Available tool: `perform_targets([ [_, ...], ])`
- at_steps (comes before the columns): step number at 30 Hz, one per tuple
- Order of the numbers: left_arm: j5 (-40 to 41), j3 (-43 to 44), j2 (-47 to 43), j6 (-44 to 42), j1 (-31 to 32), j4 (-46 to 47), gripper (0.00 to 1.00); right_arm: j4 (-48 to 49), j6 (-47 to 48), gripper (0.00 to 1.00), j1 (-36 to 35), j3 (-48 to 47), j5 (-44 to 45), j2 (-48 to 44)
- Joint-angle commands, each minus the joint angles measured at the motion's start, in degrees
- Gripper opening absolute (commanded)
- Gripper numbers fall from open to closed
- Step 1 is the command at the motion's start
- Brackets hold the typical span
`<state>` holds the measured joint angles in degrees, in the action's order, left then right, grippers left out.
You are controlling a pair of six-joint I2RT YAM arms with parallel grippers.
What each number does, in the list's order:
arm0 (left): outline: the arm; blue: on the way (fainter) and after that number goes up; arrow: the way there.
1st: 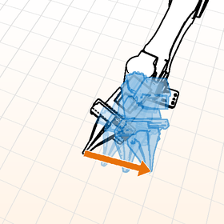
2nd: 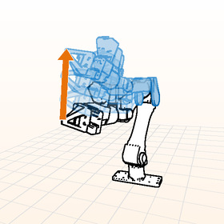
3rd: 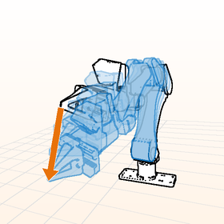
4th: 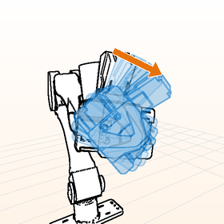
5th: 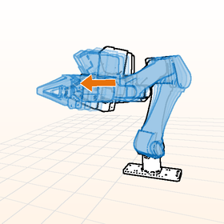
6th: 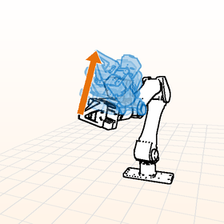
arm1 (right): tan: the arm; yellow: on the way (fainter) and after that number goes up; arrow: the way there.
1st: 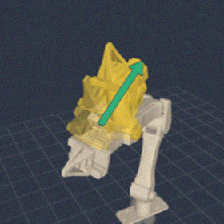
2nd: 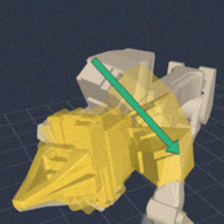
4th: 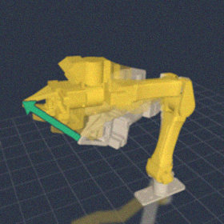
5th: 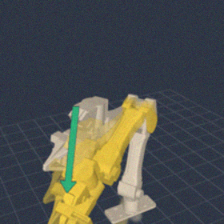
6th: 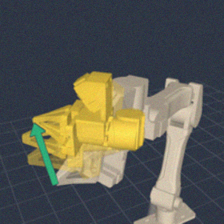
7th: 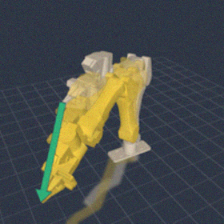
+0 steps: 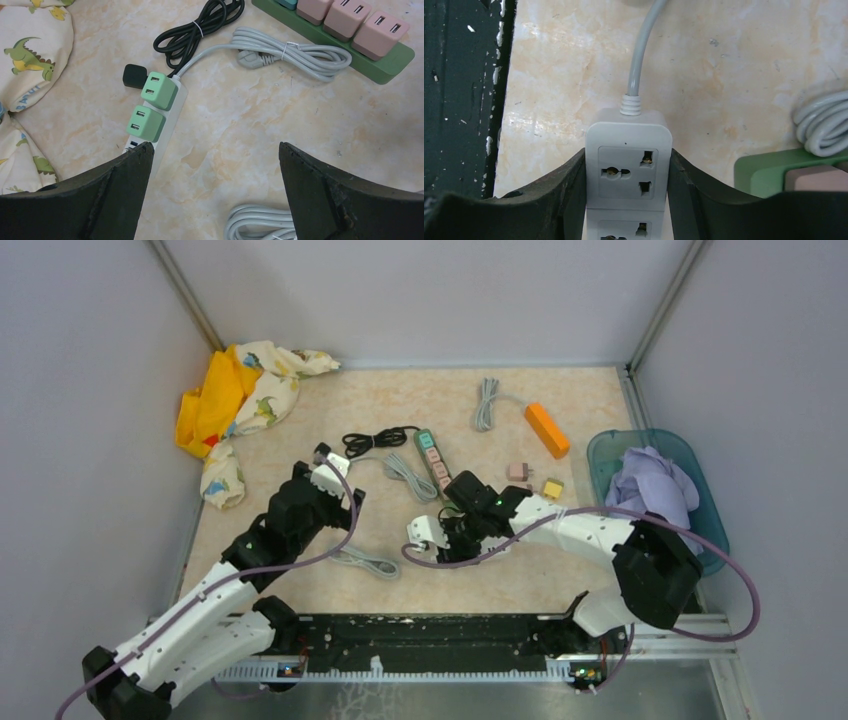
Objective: Pull the plug off the socket
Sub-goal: Pick up the socket from the center of the board.
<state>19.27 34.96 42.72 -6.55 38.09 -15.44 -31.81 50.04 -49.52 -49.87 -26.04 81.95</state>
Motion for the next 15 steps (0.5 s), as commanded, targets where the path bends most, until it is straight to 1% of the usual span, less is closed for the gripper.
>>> perform_targets([
  [1,-1.34,-0.34,-1.53,-0.74,-0.64,1.25,1.0,-1.53,2.9,0.0,0.48,-5.37,1.44,-3.23],
  [5,-1.51,-0.33,-2.12,-0.59,-0.64,1.12,1.0,-6.76,5.53,0.0,0.58,-10.06,3.91,-3.23],
  [15,-1.95,-0.38,-3.26,-0.74,-0.8,1.2,1.0,-13.15,8.14,0.0,0.69,-21.73,9.74,-4.57],
])
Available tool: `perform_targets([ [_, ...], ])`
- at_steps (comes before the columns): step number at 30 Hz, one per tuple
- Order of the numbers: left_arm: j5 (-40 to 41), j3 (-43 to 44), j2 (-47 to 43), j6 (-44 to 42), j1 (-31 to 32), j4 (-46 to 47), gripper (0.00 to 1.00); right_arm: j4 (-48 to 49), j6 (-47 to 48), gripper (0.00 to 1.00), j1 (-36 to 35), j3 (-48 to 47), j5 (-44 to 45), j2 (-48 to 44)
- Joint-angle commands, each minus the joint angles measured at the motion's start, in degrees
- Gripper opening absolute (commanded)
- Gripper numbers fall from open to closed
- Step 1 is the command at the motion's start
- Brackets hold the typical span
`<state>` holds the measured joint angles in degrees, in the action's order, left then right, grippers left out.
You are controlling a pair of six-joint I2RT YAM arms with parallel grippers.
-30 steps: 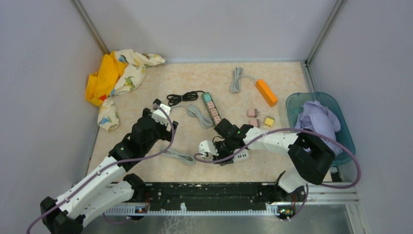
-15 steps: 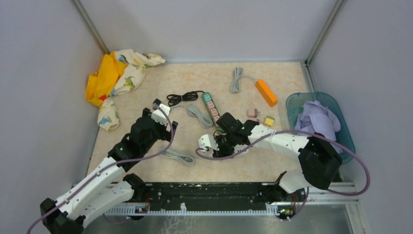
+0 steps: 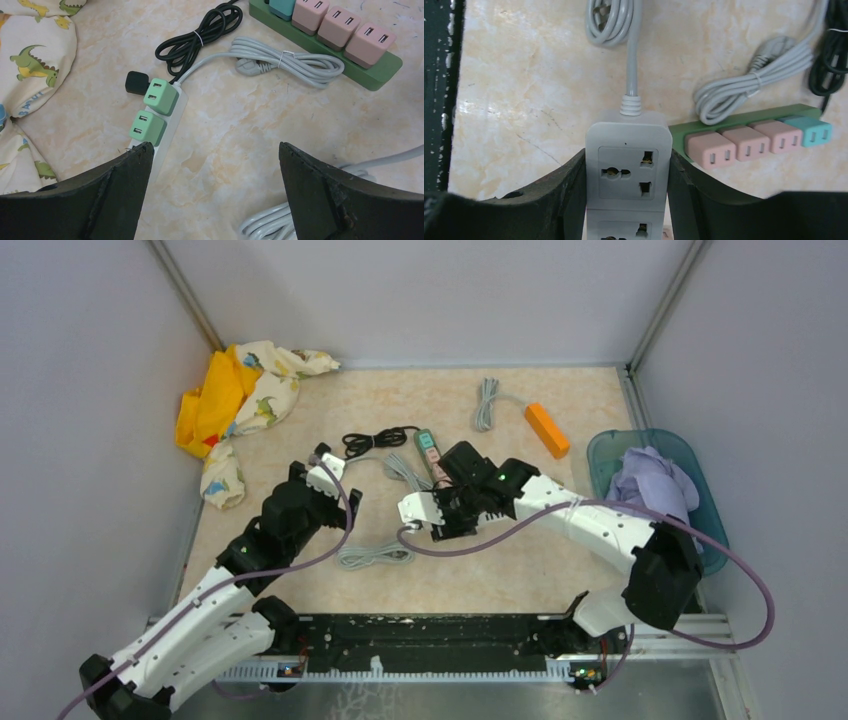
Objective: Pull the plug off the socket
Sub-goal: Pick up the socket from the center of the board.
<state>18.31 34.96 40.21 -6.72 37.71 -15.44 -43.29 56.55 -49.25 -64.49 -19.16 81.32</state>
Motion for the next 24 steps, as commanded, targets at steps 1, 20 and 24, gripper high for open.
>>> perform_targets([
  [1,-1.06,-0.34,-0.81,-0.52,-0.45,1.18,1.0,-2.13,1.76,0.0,0.48,-8.99,3.39,-3.97],
  [20,-1.64,-0.42,-2.06,-0.5,-0.62,1.2,1.0,-7.69,2.5,0.0,2.51,-31.03,9.24,-1.06],
  [24,-1.69,-0.42,-2.15,-0.53,-0.6,1.2,1.0,-8.26,2.47,0.0,3.27,-36.11,10.32,-0.11],
])
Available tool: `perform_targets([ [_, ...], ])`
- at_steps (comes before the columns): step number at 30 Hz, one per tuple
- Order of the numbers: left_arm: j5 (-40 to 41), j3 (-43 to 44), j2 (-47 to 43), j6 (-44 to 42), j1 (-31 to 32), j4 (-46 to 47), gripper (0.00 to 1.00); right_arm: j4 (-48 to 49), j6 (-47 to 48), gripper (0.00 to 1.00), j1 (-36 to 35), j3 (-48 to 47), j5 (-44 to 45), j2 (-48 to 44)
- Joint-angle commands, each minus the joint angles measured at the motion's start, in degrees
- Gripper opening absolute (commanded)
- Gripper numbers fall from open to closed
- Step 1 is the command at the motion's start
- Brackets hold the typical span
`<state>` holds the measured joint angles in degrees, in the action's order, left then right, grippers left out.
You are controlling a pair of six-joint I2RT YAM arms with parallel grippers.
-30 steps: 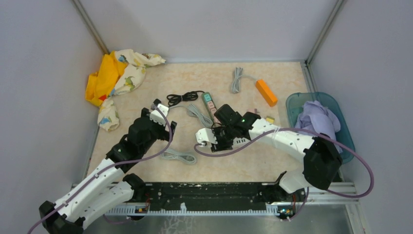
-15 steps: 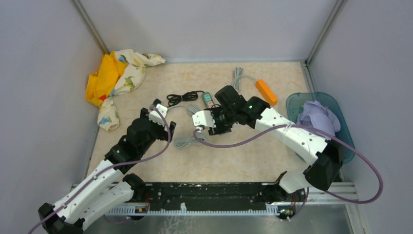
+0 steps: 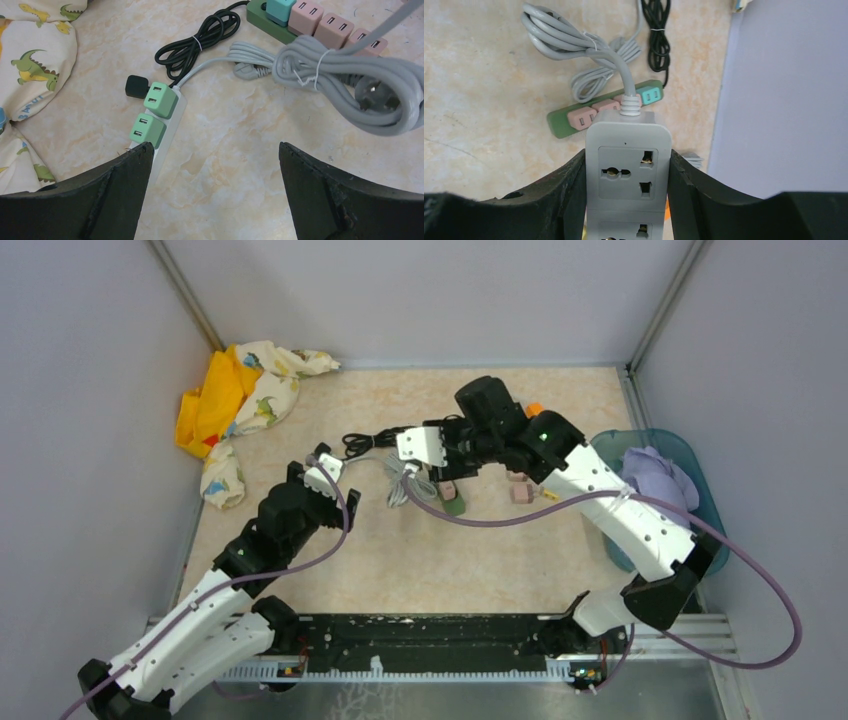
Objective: Pull the plug off the socket
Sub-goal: Pick up the socket from the center of the board, then place the socket at the center of the board.
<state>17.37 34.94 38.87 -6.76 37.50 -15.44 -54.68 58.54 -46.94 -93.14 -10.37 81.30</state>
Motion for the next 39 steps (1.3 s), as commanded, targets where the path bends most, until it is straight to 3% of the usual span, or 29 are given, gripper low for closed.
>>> perform_targets([
  [1,-0.83,-0.4,-0.82,-0.43,-0.42,1.2,1.0,3.09,0.51,0.0,1.22,-8.77,1.93,0.24],
  [13,-1.1,-0.4,-0.98,-0.49,-0.49,1.23,1.0,8.66,-1.57,0.0,9.97,-24.23,2.32,6.41],
  [27,-1.88,-0.44,-1.03,-0.36,-0.72,1.25,1.0,17.8,-8.33,0.0,23.59,-32.82,-1.9,18.34],
  [39,-2.93,-0.4,-0.95,-0.35,-0.76,1.29,1.0,19.65,-10.74,0.0,30.13,-31.16,-5.21,27.6],
])
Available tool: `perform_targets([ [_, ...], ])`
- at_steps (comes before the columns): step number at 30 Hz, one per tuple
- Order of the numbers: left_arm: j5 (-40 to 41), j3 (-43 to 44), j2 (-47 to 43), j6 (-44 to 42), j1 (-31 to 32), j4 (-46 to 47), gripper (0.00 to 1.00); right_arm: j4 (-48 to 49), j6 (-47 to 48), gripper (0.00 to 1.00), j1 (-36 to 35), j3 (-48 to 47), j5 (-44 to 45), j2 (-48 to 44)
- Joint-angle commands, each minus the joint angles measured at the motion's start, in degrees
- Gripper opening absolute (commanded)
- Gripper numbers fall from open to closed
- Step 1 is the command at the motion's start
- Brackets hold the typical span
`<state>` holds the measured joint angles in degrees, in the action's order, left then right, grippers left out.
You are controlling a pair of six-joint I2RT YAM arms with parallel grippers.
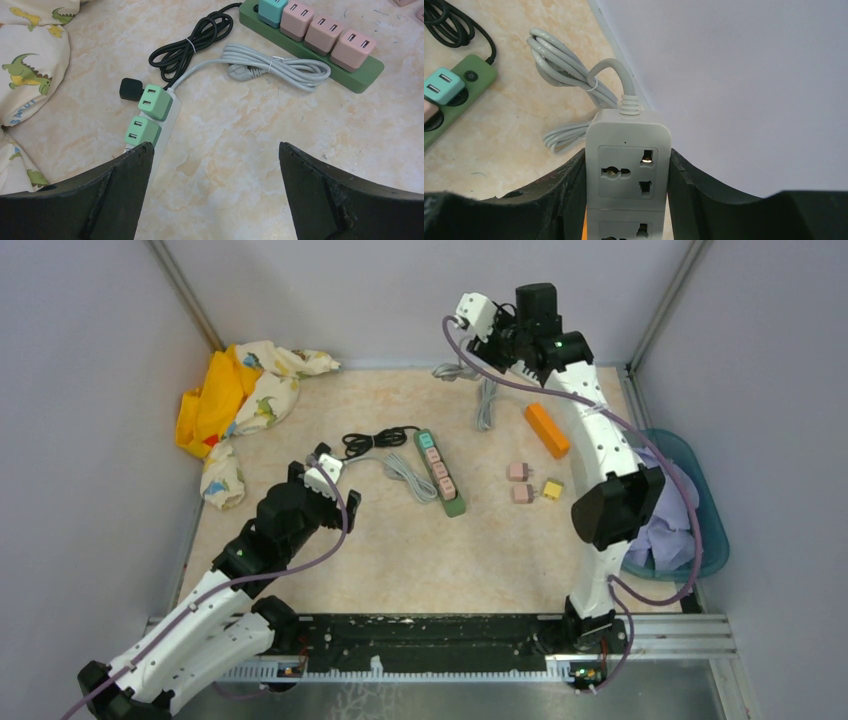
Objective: Pull the plug off the socket
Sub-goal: Place the socket at the center of the board.
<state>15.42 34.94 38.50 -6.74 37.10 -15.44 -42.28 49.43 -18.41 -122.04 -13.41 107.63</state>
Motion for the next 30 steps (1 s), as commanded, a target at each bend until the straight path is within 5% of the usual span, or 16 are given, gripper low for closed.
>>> perform_targets([
  [1,-1.07,-0.4,-0.54,-0.31,-0.36,1.29,1.0,7.14,-1.84,0.0,1.95,-2.11,-2.37,2.11],
  [22,-2.32,-0.51,-0.18,-0.28,-0.45,1.52,1.0,6.82,-8.51,0.0,6.07,15.29,0.75,14.04],
  [30,-2.35,-0.62,-0.27,-0.28,-0.53,1.55,1.0,9.51,-12.68,0.14,6.36,14.5,11.16,19.98],
])
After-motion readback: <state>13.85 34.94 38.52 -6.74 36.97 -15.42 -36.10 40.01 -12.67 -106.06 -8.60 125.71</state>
